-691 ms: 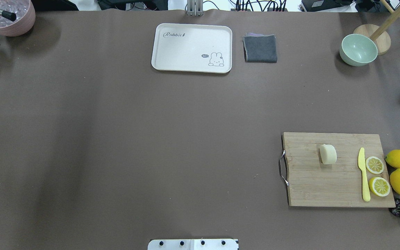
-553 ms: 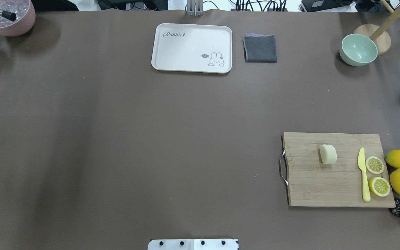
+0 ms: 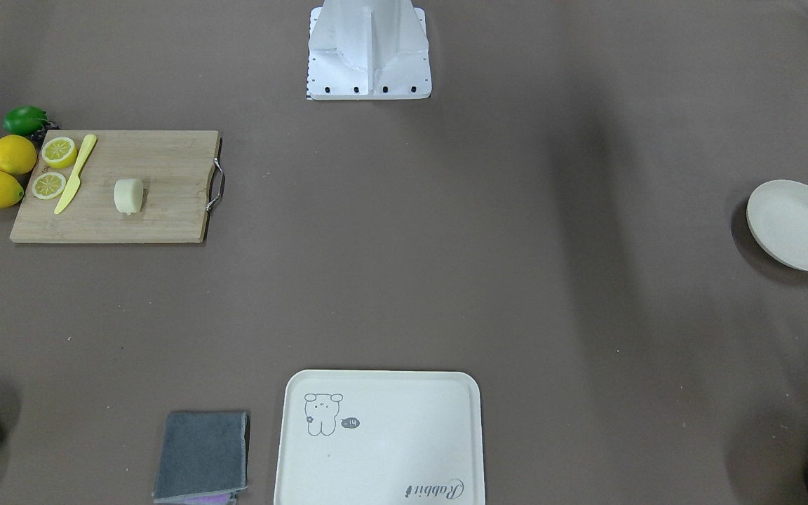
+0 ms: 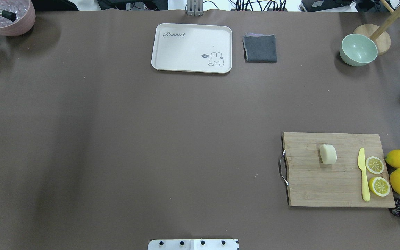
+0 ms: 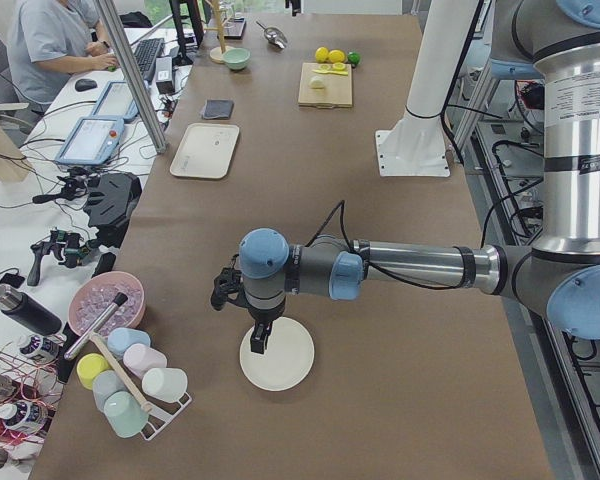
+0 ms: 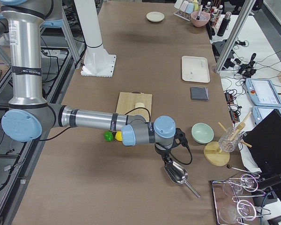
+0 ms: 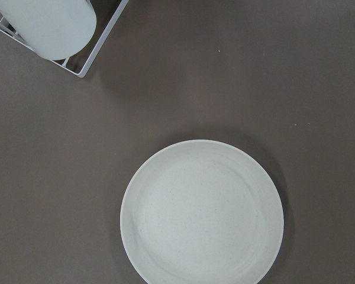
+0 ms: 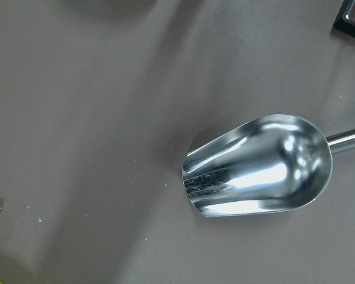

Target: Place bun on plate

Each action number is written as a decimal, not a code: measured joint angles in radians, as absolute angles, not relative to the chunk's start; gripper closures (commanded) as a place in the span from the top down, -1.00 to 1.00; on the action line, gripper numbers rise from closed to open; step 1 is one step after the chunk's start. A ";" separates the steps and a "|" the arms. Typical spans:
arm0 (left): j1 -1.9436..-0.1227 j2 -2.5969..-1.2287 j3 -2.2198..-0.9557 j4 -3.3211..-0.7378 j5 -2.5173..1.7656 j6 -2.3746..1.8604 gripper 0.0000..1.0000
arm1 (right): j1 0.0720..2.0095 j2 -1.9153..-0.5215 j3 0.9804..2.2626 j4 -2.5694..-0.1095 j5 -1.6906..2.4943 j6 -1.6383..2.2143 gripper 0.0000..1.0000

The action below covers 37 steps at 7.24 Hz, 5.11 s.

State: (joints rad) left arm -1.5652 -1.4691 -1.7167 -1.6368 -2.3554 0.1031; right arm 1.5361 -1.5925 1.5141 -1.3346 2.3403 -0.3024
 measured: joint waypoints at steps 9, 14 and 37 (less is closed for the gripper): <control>-1.560 -1.459 -1.718 -1.662 -2.353 0.093 0.93 | 1.533 -1.593 1.514 -1.335 2.342 -0.301 0.99; -1.558 -1.459 -1.708 -1.666 -2.360 0.092 0.93 | 1.531 -1.592 1.516 -1.335 2.345 -0.297 0.99; -1.404 -1.549 -1.126 -2.217 -2.352 -0.250 0.54 | 1.431 -1.585 1.525 -1.333 2.351 -0.257 1.00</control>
State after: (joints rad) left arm -1.4036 -1.5489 -1.1255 -2.2170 -2.3518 -0.2500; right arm 1.4314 -1.5846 1.5249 -1.3328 2.3512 -0.2568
